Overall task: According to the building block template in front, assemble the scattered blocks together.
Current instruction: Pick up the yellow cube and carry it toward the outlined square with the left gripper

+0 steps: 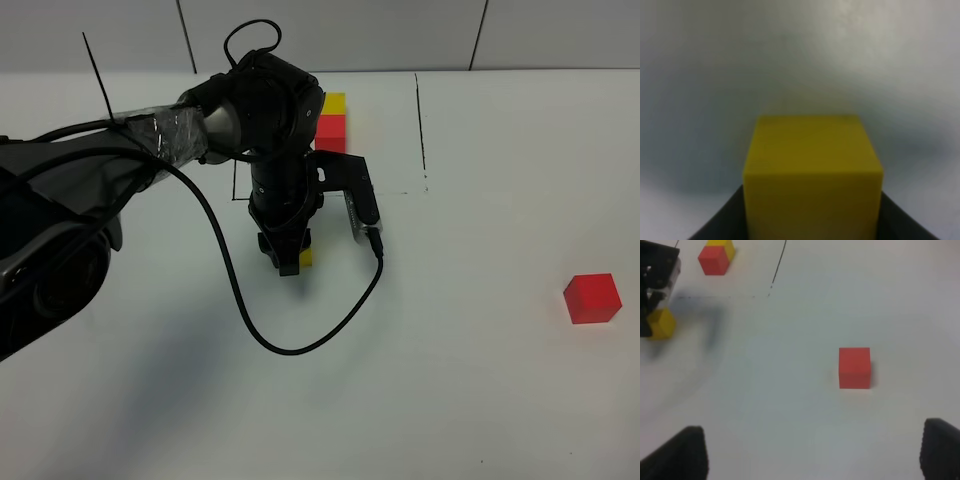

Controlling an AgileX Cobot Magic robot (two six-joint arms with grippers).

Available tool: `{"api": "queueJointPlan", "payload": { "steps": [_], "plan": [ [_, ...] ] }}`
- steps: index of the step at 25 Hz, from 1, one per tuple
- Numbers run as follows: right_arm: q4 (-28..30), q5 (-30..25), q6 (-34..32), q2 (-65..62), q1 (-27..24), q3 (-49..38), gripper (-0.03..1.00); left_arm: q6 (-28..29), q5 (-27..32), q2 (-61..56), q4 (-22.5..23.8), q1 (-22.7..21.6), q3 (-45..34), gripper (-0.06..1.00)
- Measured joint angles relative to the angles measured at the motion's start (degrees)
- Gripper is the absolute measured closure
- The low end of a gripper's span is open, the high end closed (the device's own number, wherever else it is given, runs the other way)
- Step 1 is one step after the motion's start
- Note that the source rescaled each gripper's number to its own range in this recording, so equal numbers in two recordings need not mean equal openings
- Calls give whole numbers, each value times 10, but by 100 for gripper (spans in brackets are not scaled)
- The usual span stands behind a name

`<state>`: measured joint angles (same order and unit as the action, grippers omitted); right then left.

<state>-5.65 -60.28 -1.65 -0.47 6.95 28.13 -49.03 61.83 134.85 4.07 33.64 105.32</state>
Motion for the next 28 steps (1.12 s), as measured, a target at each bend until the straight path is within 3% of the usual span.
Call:
{"api": "queueJointPlan", "payload": {
  "steps": [9, 21, 24, 28],
  "plan": [
    [0, 0, 0, 0, 0, 0, 21, -52, -24, 1, 0, 1, 2, 94],
    [0, 0, 0, 0, 0, 0, 21, -63, -33, 2, -17, 1, 3, 93],
    [0, 0, 0, 0, 0, 0, 21, -64, -39, 4, -23, 1, 3, 81],
    [0, 0, 0, 0, 0, 0, 21, -64, -41, 7, -25, 1, 3, 47]
  ]
}}
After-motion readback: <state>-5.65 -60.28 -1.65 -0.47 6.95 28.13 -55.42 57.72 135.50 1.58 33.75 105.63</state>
